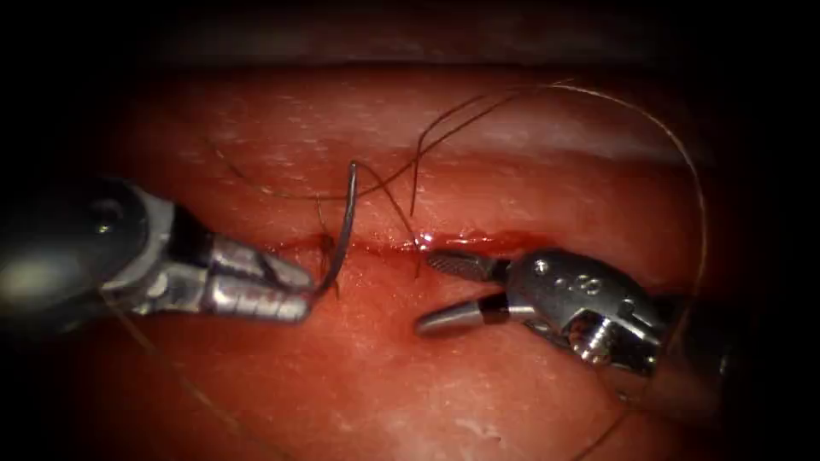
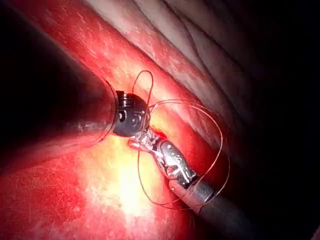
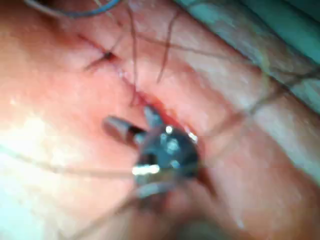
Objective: Wound Closure
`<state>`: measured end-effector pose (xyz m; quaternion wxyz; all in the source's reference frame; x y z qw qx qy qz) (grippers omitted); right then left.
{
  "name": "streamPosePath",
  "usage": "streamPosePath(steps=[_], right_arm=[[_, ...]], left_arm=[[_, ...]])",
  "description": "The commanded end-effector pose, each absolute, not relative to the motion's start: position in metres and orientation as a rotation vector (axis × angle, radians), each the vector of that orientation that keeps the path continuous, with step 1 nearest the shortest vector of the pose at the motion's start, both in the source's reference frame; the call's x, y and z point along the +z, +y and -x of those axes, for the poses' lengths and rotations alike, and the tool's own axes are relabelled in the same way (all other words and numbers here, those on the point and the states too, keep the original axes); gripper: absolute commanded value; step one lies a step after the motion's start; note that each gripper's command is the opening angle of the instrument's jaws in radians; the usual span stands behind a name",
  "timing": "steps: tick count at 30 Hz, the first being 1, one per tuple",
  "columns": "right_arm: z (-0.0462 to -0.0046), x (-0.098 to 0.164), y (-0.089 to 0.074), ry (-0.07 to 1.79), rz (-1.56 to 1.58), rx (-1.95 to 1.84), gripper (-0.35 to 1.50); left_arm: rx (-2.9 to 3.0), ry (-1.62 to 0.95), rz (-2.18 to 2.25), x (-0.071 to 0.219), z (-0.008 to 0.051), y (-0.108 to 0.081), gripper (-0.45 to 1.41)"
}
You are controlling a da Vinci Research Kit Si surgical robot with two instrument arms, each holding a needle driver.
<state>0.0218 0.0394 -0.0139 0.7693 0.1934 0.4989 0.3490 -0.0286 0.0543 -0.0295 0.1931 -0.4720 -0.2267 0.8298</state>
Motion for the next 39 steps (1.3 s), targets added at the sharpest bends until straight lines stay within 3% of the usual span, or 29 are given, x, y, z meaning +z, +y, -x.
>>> streamPosePath(steps=[1, 7, 17, 18, 20, 21, 32, 39], right_arm=[[-0.0226, -0.0146, 0.0403, 1.102, -0.398, 0.719, 1.1], [-0.0236, -0.0161, 0.0408, 1.103, -0.378, 0.708, 0.86], [-0.0255, -0.0152, 0.0404, 1.095, -0.384, 0.738, 0.69], [-0.0256, -0.0151, 0.0404, 1.093, -0.392, 0.748, 0.54], [-0.0257, -0.0151, 0.0406, 1.084, -0.445, 0.775, -0.25], [-0.0256, -0.0152, 0.0407, 1.081, -0.475, 0.779, -0.35], [-0.0225, -0.0188, 0.0403, 1.03, -0.558, 0.9, -0.35], [-0.0232, -0.0228, 0.0381, 1.02, -0.649, 0.868, -0.35]], left_arm=[[2.358, -0.607, 1.326, -0.0289, 0.0287, 0.0545, -0.35], [2.382, -0.596, 1.343, -0.0294, 0.0276, 0.0547, -0.35], [2.39, -0.678, 1.384, -0.03, 0.0279, 0.0539, -0.35], [2.391, -0.683, 1.386, -0.03, 0.0279, 0.0539, -0.35], [2.392, -0.698, 1.393, -0.0301, 0.0275, 0.0537, -0.35], [2.394, -0.7, 1.395, -0.0301, 0.0274, 0.0536, -0.35], [2.428, -0.724, 1.416, -0.0274, 0.0256, 0.0523, -0.35], [2.462, -0.775, 1.411, -0.0253, 0.0242, 0.0511, -0.35]])
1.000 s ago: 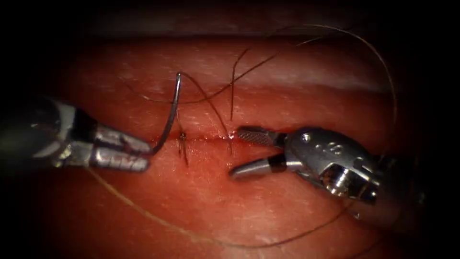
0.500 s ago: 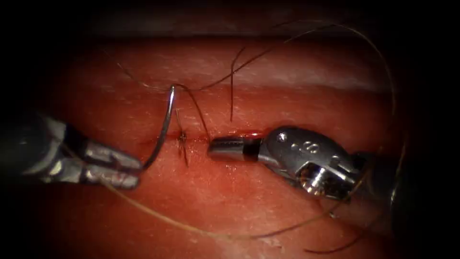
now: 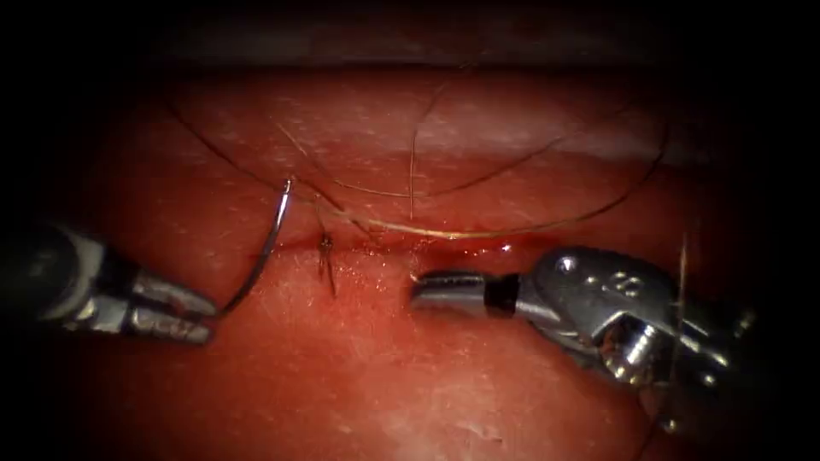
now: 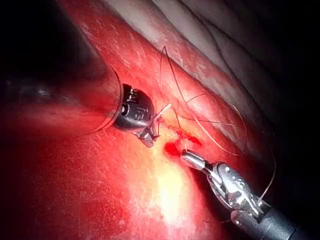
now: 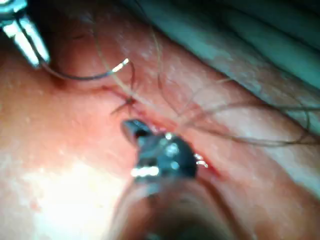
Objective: Wound Closure
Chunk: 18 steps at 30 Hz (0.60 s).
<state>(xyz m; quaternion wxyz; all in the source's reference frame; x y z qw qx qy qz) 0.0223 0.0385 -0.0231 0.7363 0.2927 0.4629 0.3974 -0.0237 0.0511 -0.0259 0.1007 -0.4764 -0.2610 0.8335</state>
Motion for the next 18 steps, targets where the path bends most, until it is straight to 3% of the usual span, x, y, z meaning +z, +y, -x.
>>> streamPosePath(steps=[1, 10, 13, 14, 17, 18], right_arm=[[-0.0235, -0.0231, 0.0375, 1.02, -0.654, 0.862, -0.35], [-0.0259, -0.028, 0.0318, 1.046, -0.817, 0.801, -0.35], [-0.0262, -0.0297, 0.0306, 1.178, -0.726, 0.78, -0.35], [-0.0263, -0.03, 0.031, 1.198, -0.661, 0.758, -0.13], [-0.0261, -0.0303, 0.0336, 1.229, -0.428, 0.73, 1.26], [-0.0258, -0.0301, 0.0344, 1.236, -0.37, 0.696, 1.33]], left_arm=[[2.462, -0.785, 1.406, -0.0253, 0.0241, 0.051, -0.35], [2.473, -0.871, 1.419, -0.0259, 0.0241, 0.0498, -0.35], [2.466, -0.88, 1.412, -0.0258, 0.0241, 0.0499, -0.35], [2.466, -0.88, 1.413, -0.0258, 0.0242, 0.0499, -0.35], [2.456, -0.895, 1.402, -0.0256, 0.0239, 0.0501, -0.35], [2.457, -0.897, 1.403, -0.0256, 0.0237, 0.0502, -0.35]])
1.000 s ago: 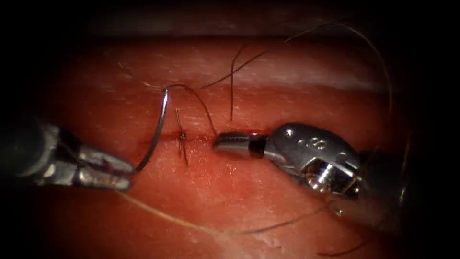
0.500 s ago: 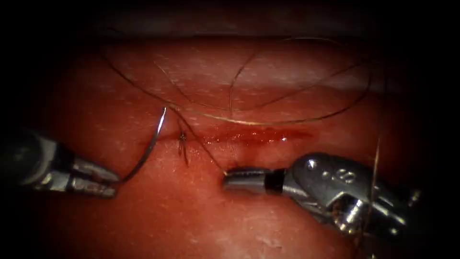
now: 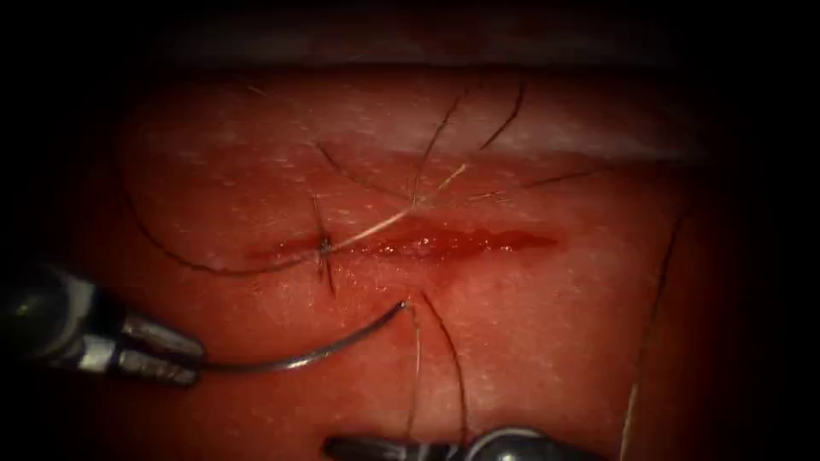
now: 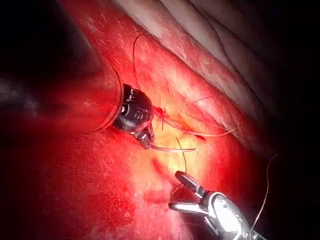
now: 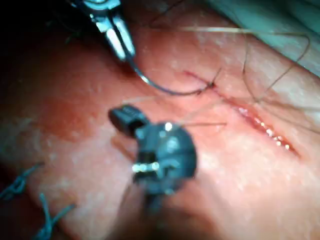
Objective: Wound Closure
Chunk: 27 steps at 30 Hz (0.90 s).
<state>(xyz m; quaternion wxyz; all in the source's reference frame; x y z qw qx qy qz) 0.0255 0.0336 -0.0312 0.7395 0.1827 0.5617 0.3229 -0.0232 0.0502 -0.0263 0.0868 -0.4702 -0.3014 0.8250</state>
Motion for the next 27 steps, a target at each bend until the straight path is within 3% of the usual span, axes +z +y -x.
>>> streamPosePath(steps=[1, 16, 20, 27], right_arm=[[-0.0254, -0.0299, 0.0349, 1.237, -0.345, 0.681, 1.37], [-0.0169, -0.0285, 0.0409, 1.268, -0.116, 0.437, 1.31], [-0.017, -0.0256, 0.0415, 1.274, -0.003, 0.299, 1.3], [-0.0215, -0.0201, 0.0393, 1.255, 0.136, 0.1, 1.3]], left_arm=[[2.454, -0.898, 1.399, -0.0256, 0.0235, 0.0502, -0.35], [2.454, -0.872, 1.361, -0.0263, 0.0175, 0.0494, -0.35], [2.454, -0.857, 1.36, -0.0266, 0.0162, 0.0497, -0.35], [2.448, -0.852, 1.356, -0.0265, 0.0167, 0.0503, -0.35]])
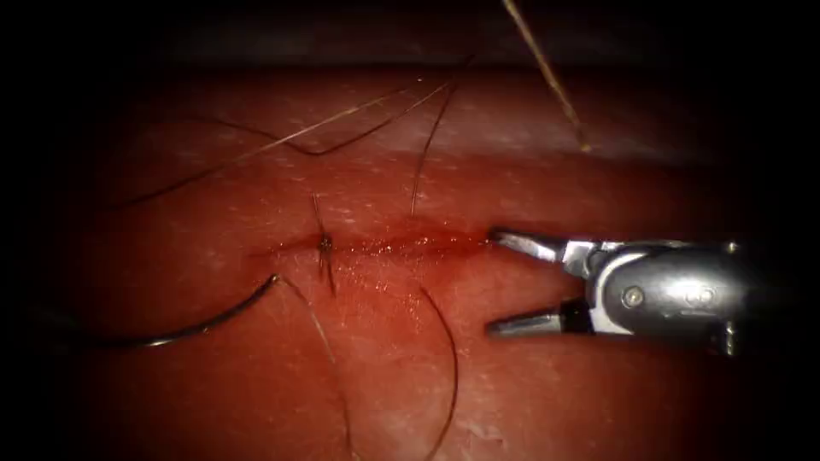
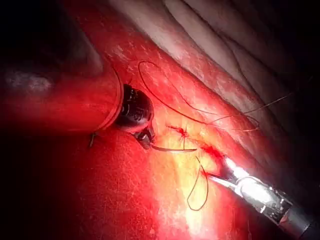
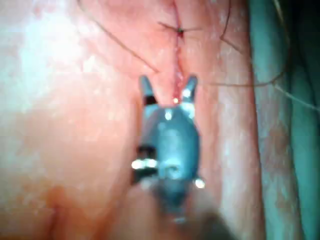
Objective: Wound Closure
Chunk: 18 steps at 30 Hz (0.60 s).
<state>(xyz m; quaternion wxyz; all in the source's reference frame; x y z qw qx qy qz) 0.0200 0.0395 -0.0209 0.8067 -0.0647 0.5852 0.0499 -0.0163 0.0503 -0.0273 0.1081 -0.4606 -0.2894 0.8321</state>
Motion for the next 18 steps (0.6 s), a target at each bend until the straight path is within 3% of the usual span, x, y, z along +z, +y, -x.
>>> streamPosePath(steps=[1, 7, 8, 9, 10, 18], right_arm=[[-0.0221, -0.0198, 0.0389, 1.251, 0.132, 0.084, 1.28], [-0.025, -0.0182, 0.0368, 1.266, 0.108, 0.029, 1.13], [-0.0253, -0.0184, 0.0366, 1.273, 0.091, 0.018, 0.78], [-0.0253, -0.0185, 0.0364, 1.267, 0.075, 0.006, -0.21], [-0.0252, -0.0185, 0.0364, 1.258, 0.067, 0.001, -0.35], [-0.0225, -0.0187, 0.0373, 1.192, 0.008, 0.163, -0.35]], left_arm=[[2.448, -0.852, 1.355, -0.0265, 0.0168, 0.0503, -0.35], [2.448, -0.851, 1.355, -0.0265, 0.0169, 0.0504, -0.35], [2.448, -0.851, 1.355, -0.0264, 0.0169, 0.0503, -0.35], [2.448, -0.85, 1.354, -0.0264, 0.0169, 0.0503, -0.35], [2.448, -0.849, 1.354, -0.0264, 0.0169, 0.0503, -0.35], [2.448, -0.844, 1.352, -0.0262, 0.0173, 0.0503, -0.35]])
